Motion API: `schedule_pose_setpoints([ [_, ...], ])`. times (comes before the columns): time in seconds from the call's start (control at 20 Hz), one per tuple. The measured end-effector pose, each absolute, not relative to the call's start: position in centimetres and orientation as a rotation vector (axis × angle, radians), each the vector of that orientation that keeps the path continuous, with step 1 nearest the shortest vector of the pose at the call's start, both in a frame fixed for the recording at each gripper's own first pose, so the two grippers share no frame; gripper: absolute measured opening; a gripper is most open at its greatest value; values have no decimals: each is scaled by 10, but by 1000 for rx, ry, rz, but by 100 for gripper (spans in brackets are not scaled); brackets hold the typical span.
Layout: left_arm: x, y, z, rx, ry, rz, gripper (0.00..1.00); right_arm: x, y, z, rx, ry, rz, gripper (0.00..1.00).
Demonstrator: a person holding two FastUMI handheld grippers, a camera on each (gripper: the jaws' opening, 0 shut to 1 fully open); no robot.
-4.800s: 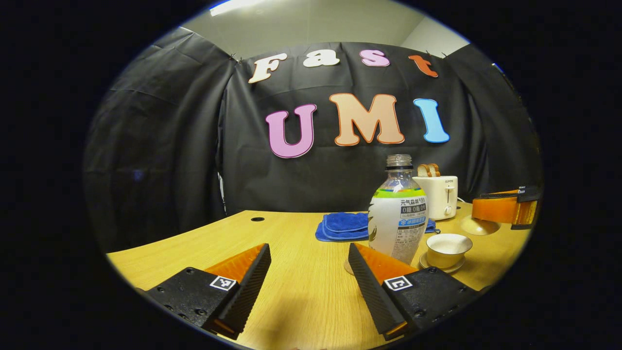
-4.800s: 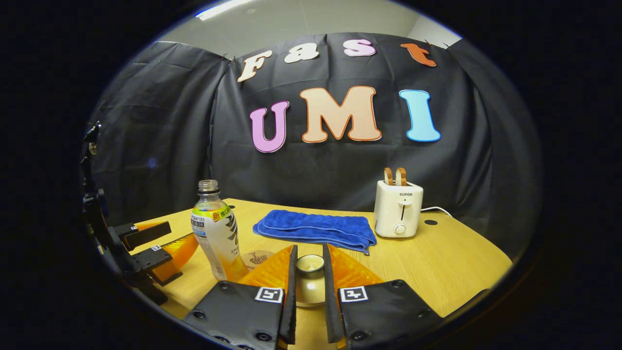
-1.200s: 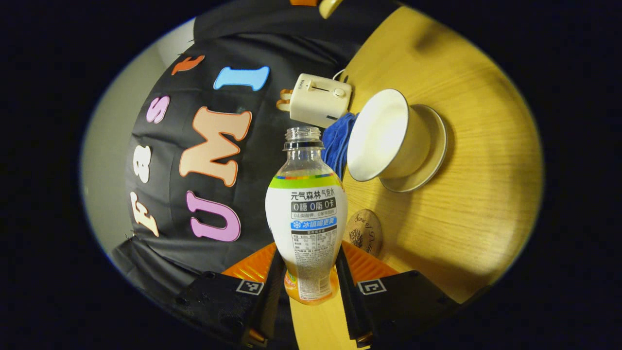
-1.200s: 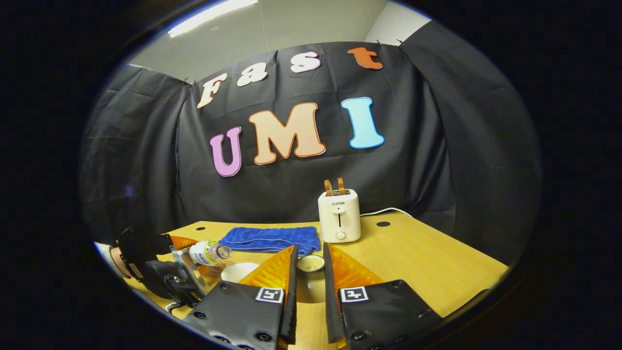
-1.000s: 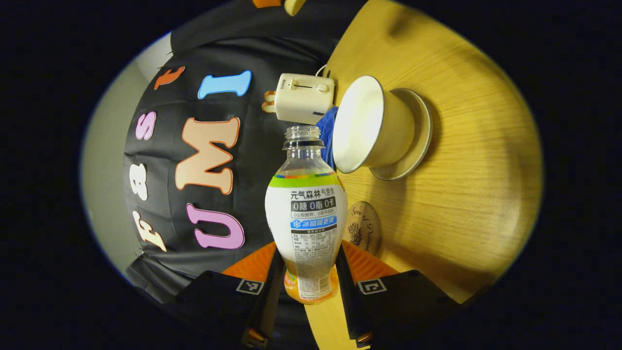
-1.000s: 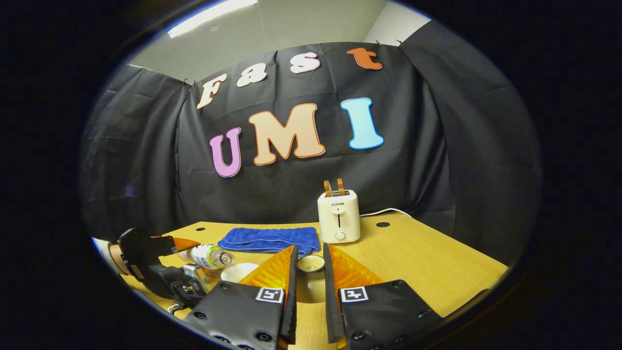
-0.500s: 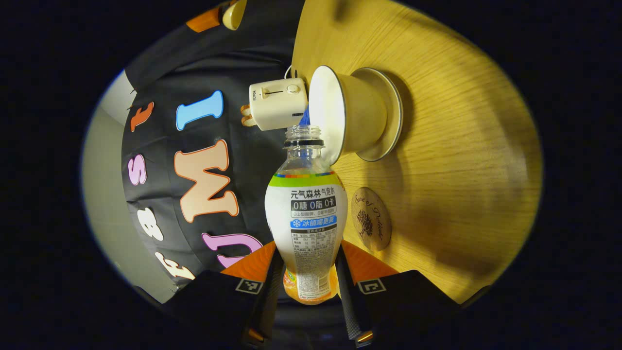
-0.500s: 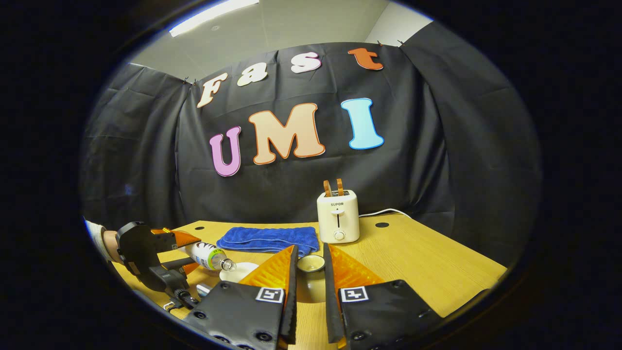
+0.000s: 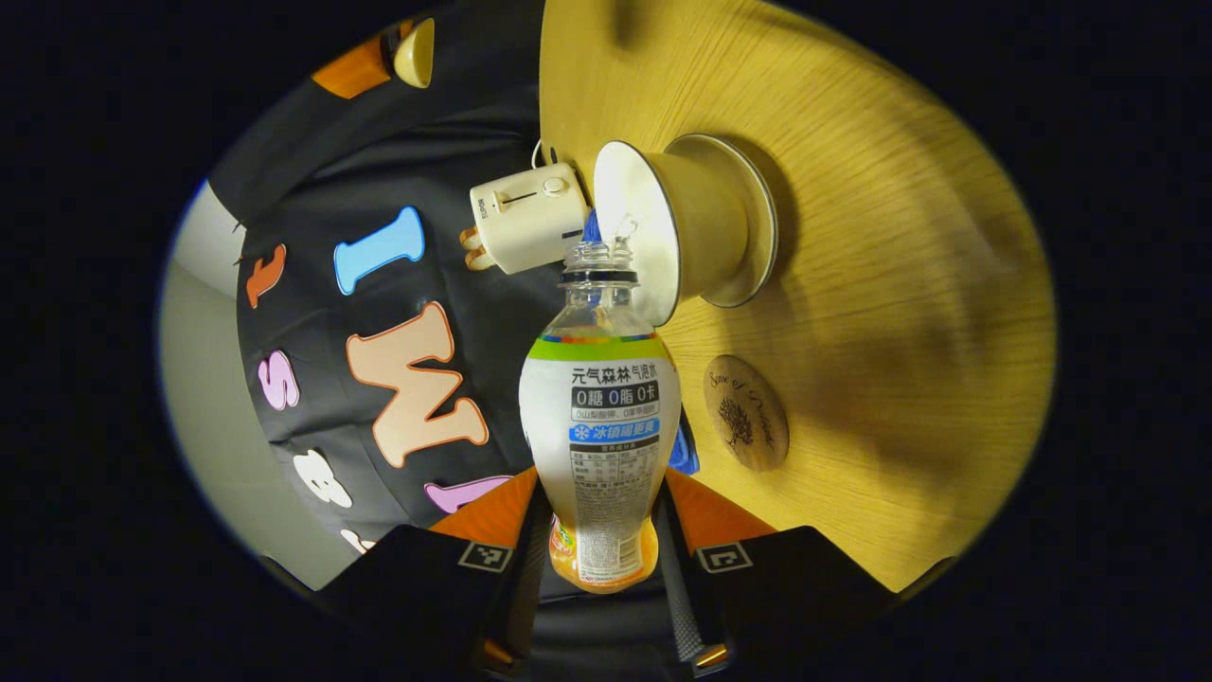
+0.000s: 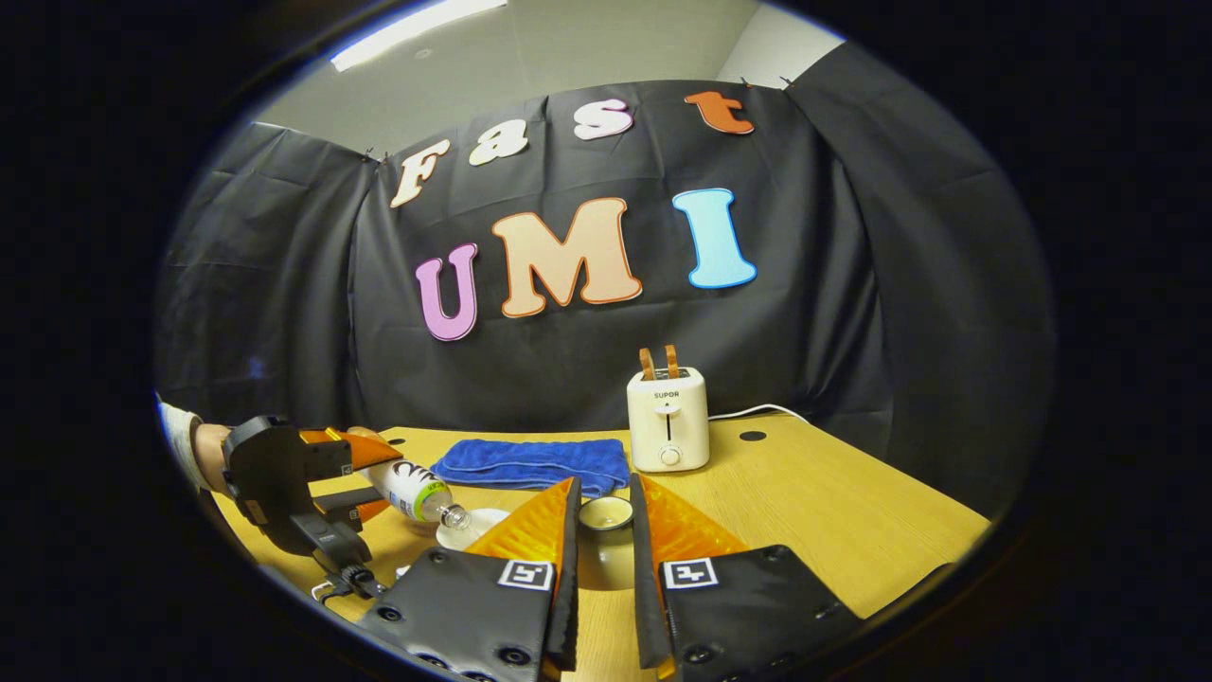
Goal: Open the teacup lid with one hand, grasp the water bottle and pour water into the teacup with the other hand; after pouring, place the water bottle on the coaster and then close the teacup lid.
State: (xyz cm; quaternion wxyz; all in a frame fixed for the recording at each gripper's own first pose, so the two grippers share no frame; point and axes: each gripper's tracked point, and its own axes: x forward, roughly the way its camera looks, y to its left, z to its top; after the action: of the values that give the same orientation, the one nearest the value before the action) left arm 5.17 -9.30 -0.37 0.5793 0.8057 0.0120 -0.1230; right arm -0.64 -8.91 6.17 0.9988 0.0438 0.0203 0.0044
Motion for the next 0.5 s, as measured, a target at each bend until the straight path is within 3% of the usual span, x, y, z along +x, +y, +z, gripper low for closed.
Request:
schedule_pose_setpoints([
  [0.5,61,-93,18,2025,-6,-273,55,-8,-93,65,90,37,4,28],
])
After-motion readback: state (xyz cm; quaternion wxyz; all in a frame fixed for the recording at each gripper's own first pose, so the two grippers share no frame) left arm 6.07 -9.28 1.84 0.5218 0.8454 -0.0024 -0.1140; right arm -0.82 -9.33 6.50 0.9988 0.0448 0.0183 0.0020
